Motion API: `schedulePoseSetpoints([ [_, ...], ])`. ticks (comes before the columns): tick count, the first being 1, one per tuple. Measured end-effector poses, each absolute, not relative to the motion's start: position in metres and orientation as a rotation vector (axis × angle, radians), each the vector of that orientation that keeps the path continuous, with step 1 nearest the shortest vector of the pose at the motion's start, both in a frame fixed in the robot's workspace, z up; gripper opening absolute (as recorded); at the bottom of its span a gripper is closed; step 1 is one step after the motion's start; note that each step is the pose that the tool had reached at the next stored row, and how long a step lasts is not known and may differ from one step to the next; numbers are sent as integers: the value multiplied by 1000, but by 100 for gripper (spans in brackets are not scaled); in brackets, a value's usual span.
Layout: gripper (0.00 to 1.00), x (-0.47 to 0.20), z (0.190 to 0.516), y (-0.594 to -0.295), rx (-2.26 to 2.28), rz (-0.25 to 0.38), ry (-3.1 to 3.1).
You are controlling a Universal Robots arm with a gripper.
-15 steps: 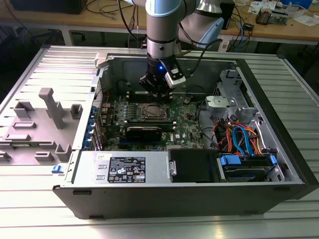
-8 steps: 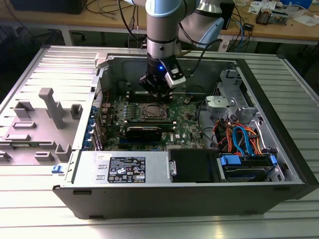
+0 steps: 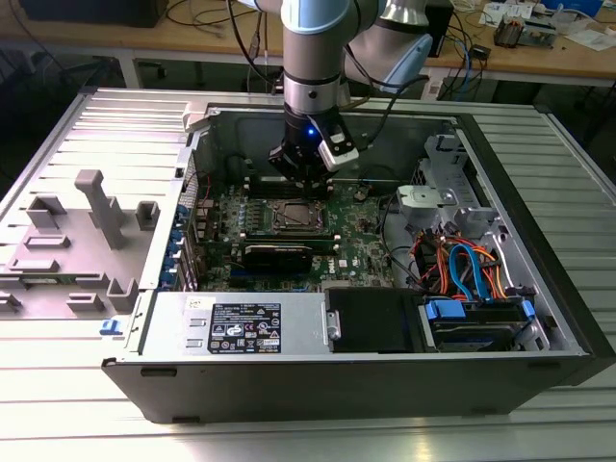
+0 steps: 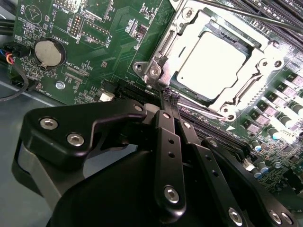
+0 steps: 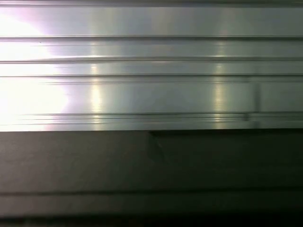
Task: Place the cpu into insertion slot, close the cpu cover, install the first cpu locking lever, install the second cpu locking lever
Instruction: 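Install the first cpu locking lever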
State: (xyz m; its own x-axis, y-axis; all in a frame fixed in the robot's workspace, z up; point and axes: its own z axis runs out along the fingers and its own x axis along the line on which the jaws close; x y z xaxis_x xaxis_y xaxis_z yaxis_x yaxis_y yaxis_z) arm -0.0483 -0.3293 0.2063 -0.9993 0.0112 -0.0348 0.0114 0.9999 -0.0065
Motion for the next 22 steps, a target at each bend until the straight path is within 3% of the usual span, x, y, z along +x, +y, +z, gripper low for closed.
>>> schedulePoseSetpoints([
  [22,11,-48,205,-331,18,-10,3107],
])
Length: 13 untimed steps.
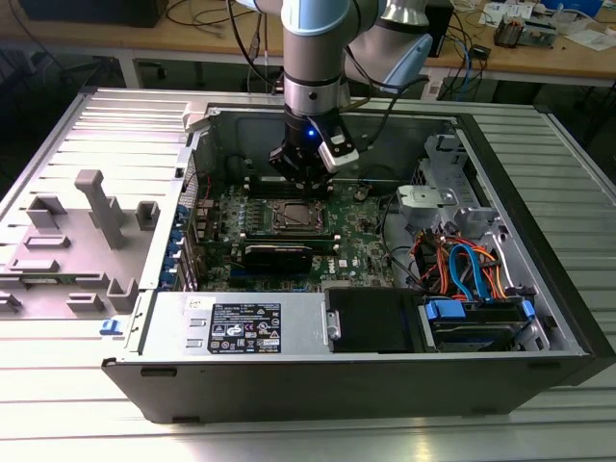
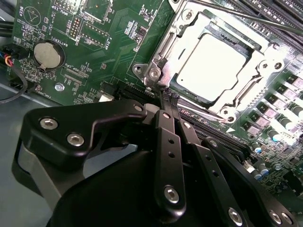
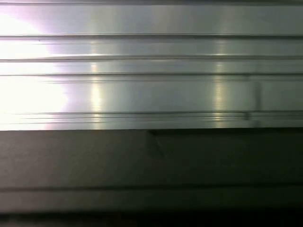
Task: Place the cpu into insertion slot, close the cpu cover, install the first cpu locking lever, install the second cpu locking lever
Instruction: 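Install the first cpu locking lever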
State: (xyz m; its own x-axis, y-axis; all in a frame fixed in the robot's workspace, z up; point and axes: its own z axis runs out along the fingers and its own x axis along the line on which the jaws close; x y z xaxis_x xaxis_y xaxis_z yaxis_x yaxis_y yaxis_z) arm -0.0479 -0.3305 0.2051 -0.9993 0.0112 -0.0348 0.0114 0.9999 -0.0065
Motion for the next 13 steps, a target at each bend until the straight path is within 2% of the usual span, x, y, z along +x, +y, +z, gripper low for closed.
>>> schedulePoseSetpoints([
  [13,11,-48,206,-331,17,-10,3107],
])
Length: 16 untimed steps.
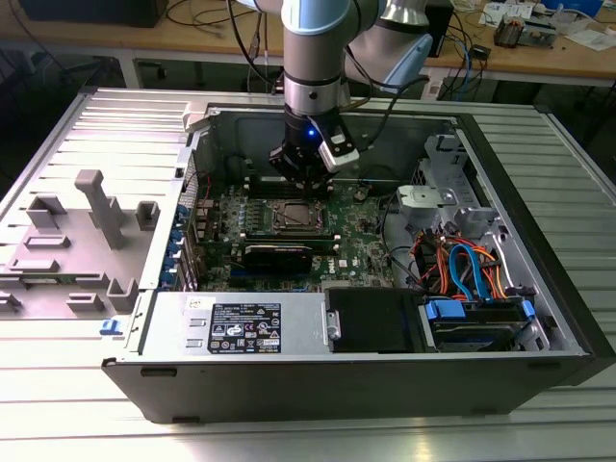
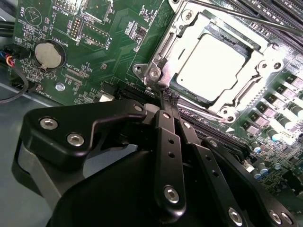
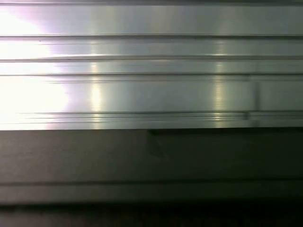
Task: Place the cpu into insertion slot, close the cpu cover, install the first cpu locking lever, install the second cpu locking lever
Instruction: 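Install the first cpu locking lever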
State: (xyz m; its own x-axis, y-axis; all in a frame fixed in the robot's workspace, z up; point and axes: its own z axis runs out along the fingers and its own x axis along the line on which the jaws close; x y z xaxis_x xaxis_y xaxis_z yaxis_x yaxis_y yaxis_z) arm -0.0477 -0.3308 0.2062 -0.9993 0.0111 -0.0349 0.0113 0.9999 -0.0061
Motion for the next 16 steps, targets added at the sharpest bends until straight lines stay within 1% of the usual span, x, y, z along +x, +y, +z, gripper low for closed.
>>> schedulePoseSetpoints([
  [16,11,-48,205,-333,17,-11,3107],
])
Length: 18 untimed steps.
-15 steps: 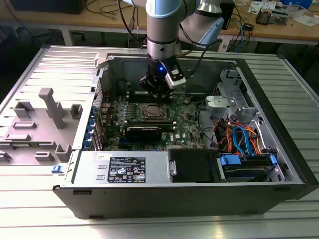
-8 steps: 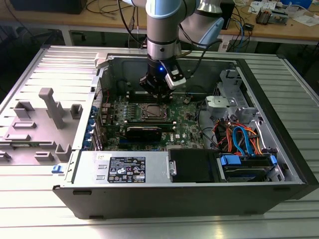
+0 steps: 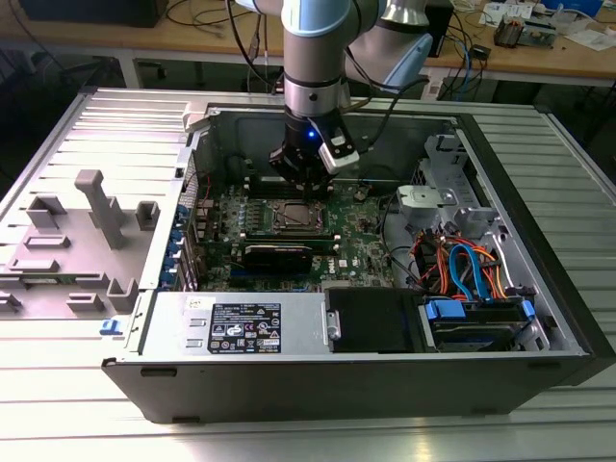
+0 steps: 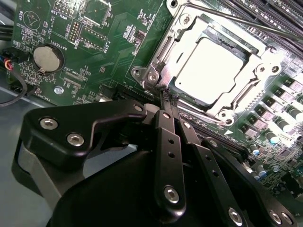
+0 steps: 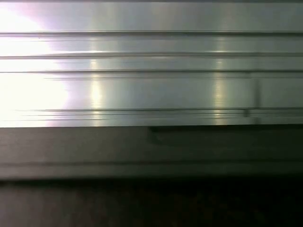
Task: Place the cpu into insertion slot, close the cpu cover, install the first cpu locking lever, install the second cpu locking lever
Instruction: 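Install the first cpu locking lever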
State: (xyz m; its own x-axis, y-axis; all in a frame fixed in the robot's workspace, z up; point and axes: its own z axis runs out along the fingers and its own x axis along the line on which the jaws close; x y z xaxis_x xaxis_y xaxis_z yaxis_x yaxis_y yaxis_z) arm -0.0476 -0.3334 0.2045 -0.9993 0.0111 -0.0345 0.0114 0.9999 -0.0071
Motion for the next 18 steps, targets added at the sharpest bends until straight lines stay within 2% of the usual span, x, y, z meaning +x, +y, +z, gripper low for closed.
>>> schedulePoseSetpoints([
  [18,11,-47,210,-333,17,-10,3107],
])
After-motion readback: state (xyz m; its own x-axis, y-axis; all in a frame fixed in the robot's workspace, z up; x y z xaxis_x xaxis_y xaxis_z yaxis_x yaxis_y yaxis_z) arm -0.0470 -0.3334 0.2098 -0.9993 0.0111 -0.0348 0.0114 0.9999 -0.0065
